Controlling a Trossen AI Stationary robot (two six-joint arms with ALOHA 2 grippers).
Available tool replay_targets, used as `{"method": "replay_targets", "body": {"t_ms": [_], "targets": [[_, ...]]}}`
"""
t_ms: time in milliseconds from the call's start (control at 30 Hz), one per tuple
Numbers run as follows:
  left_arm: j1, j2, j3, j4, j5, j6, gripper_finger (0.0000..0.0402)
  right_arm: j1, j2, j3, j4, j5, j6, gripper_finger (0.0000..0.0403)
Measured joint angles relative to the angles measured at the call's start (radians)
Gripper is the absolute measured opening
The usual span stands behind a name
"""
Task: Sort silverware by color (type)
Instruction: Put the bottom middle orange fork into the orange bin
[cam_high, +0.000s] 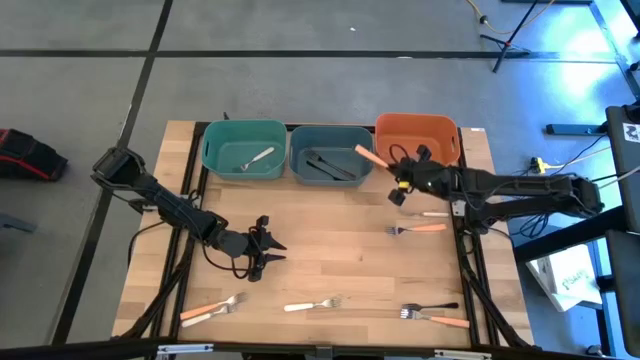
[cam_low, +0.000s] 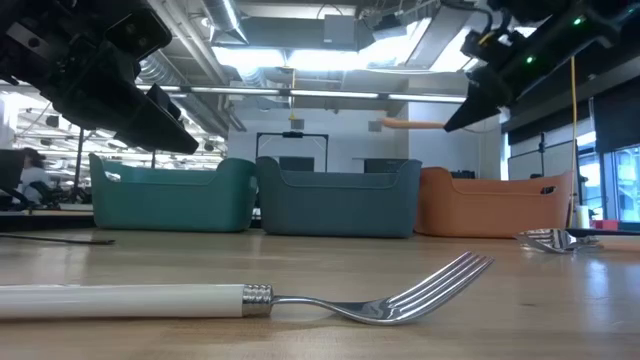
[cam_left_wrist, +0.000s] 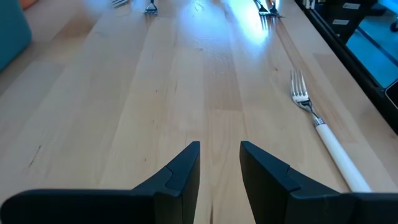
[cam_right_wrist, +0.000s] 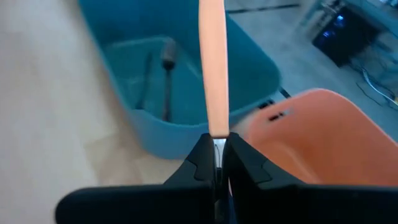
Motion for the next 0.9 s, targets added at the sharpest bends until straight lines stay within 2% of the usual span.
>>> {"method": "replay_targets", "body": {"t_ms": [200, 533, 900], "targets": [[0.0, 0.0, 0.0, 0.0, 0.0, -0.004, 0.0108, -0.107, -0.026, 0.0, -0.007, -0.073, -0.039, 0.0012], [0.0, 0.0, 0.0, 0.0, 0.0, 0.001, 0.0108, -0.285, -0.138, 0.0, -0.103, -0.08, -0.055, 0.0012], [0.0, 0.0, 0.0, 0.0, -0.001, -0.004, 0.0108, -0.523, -0.139, 0.0, -0.126, -0.216, -0.075, 0.0012]]}}
